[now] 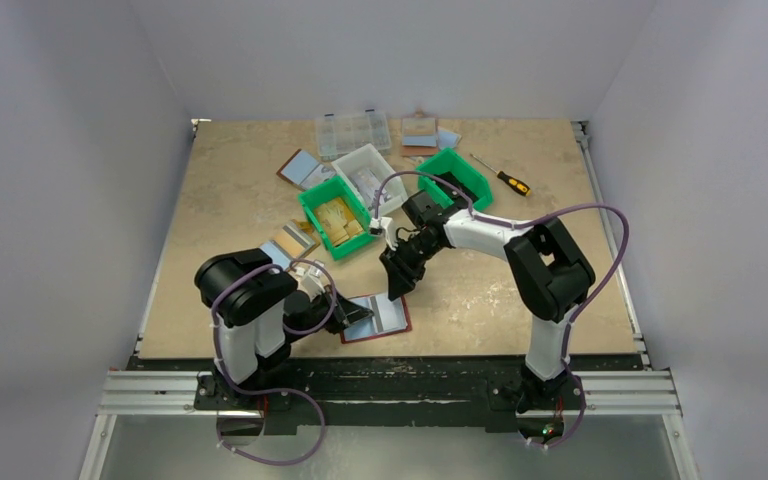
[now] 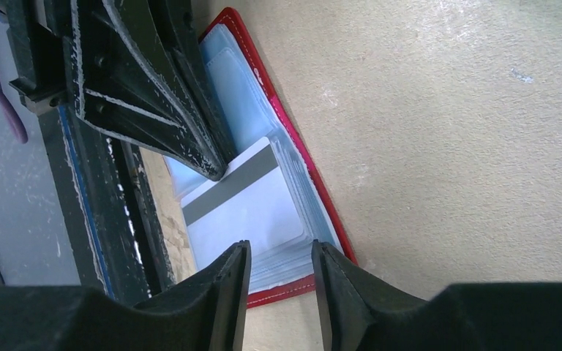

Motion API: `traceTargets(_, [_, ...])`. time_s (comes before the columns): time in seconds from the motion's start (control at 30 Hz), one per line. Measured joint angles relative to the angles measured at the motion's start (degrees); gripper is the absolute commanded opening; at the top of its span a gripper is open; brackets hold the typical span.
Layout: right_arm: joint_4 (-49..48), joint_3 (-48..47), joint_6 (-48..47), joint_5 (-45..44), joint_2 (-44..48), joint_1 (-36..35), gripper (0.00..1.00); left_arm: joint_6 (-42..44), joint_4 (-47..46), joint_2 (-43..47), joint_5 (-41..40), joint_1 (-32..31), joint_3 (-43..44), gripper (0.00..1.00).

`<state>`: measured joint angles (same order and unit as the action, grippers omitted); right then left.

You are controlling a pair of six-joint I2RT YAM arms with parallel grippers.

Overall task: Take the credit cards out of the card holder
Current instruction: Remove the credit card from the card holder.

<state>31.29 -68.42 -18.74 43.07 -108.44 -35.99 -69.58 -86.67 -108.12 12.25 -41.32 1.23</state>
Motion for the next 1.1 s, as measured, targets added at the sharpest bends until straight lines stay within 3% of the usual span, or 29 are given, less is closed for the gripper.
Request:
traceTargets(0.67, [-0.7,0.0,3.1,2.7,-0.1,0.4,0.43,-6.5,-2.1,-5.3,2.1,0.8,0.2,0.00])
traceTargets(0.9, [-1.7,0.0,4.5,3.2,-1.0,0.8,0.25,-7.0,-2.1,-5.3,2.1,0.8,0.2,0.00])
traceTargets(1.1, [-2.3,0.0,4.7,5.8,-1.9,1.7,0.25,-7.4,-2.1,-5.2,2.0,0.8,0.2,0.05])
